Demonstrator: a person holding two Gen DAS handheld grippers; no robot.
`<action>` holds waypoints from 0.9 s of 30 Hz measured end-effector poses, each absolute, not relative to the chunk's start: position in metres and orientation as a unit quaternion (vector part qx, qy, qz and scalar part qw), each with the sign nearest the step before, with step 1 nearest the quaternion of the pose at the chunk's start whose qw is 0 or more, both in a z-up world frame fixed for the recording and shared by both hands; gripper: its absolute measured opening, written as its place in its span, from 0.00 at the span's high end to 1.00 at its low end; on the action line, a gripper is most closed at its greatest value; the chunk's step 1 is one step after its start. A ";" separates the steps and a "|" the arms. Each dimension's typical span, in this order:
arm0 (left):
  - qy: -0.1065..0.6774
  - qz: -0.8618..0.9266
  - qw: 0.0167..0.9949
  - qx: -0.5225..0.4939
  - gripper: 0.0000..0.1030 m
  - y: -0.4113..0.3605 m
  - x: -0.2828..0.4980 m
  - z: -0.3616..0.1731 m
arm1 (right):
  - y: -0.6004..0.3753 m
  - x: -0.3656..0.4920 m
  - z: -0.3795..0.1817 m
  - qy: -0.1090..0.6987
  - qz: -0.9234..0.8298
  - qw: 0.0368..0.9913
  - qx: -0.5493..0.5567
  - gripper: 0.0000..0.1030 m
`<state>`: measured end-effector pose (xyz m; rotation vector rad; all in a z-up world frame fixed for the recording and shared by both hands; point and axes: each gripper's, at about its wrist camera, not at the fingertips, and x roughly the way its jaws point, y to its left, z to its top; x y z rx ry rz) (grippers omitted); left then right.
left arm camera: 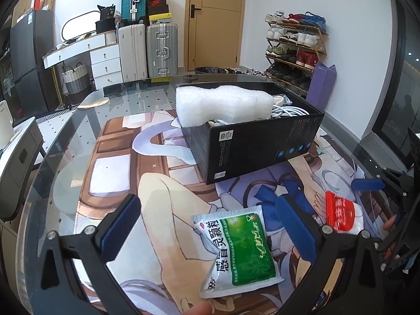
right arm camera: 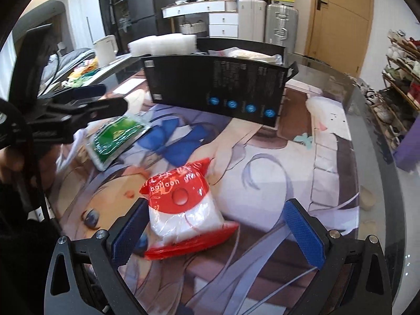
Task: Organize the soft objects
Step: 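Move the right tool to the red balloon glue packet and close it, then close the left tool on the green medicine packet while the right tool lifts the red packet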
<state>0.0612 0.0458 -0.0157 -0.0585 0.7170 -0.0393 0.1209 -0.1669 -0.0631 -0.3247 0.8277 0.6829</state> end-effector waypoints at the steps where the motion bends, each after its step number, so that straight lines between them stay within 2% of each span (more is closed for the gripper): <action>1: 0.351 -0.019 0.936 -0.027 0.00 0.045 0.061 -0.016 | -0.166 0.123 -0.064 0.394 0.322 0.847 -0.154 0.01; 10: 0.354 -0.024 0.935 -0.019 0.00 0.042 0.060 -0.017 | -0.166 0.128 -0.065 0.399 0.313 0.848 -0.157 0.01; 11: 0.354 -0.024 0.935 -0.019 0.00 0.042 0.060 -0.017 | -0.167 0.127 -0.065 0.396 0.314 0.849 -0.156 0.04; 13: 0.355 -0.025 0.934 -0.019 0.00 0.042 0.060 -0.017 | -0.167 0.125 -0.064 0.389 0.317 0.851 -0.155 0.16; 15: 0.356 -0.025 0.934 -0.020 0.00 0.042 0.060 -0.018 | -0.168 0.123 -0.062 0.381 0.322 0.853 -0.155 0.34; 16: 0.356 -0.025 0.934 -0.020 0.00 0.043 0.060 -0.018 | -0.168 0.122 -0.061 0.379 0.323 0.854 -0.154 0.38; 18: 0.356 -0.025 0.934 -0.020 0.00 0.043 0.060 -0.018 | -0.169 0.122 -0.060 0.375 0.323 0.856 -0.151 0.52; 27: 0.378 -0.028 0.925 -0.019 0.00 0.044 0.062 -0.021 | -0.171 0.117 -0.050 0.348 0.331 0.868 -0.128 0.55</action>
